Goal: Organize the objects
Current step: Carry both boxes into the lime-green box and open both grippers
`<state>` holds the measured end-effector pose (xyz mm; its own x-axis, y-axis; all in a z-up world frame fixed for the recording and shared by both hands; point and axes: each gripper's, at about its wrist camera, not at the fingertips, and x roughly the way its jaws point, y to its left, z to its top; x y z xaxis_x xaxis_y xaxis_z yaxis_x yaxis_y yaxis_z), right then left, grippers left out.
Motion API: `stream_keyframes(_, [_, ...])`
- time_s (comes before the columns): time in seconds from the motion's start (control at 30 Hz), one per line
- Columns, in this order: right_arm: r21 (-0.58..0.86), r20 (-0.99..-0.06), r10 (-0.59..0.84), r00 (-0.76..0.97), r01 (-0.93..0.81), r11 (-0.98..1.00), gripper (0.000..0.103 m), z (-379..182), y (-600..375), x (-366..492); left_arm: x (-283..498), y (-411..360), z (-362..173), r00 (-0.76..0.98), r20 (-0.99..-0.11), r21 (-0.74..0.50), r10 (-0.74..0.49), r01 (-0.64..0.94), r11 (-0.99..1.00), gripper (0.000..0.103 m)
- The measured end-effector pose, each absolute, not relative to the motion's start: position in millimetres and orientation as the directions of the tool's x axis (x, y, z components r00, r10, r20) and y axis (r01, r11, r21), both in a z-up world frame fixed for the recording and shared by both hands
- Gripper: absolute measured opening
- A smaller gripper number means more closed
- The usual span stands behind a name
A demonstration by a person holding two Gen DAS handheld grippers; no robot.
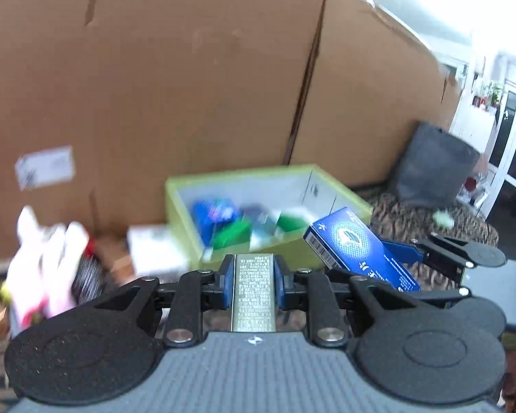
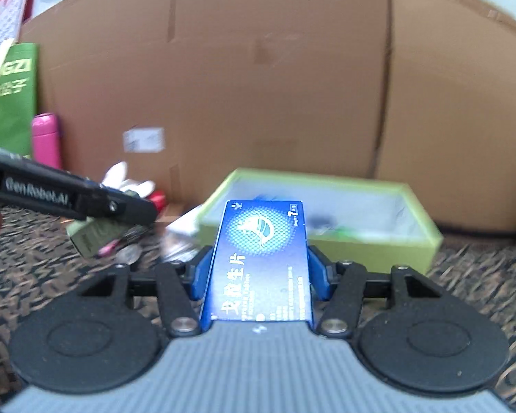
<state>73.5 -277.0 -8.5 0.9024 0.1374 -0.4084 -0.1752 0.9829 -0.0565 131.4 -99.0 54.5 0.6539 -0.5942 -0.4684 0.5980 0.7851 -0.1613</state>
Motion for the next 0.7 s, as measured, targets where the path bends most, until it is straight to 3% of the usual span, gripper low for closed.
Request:
stream_keyframes(0.2, [-0.133, -0.375, 0.018, 0.927, -0.073, 0.988, 0.057, 7.5, -313.6, 122.9, 189.3, -155.6, 61.4, 0.577, -0.488, -0.262, -0.655, 0.618, 0.741, 0.023])
stream_keyframes(0.47, [-0.171, -0.405, -0.055, 0.913, -0.017, 0.985, 0.057, -5.0, -350.2, 197.4, 253.6, -219.0, 33.9, 0.596, -0.555, -0.211, -0.58, 0.574, 0.791, 0.023])
stream_keyframes(0.7, [-0.135, -0.445, -0.038, 0.895, -0.025, 0.991, 0.057, -27.7, -363.0, 236.0, 279.9, -233.3, 11.9, 0.6, -0.577, -0.212, -0.553, 0.544, 0.812, 0.023])
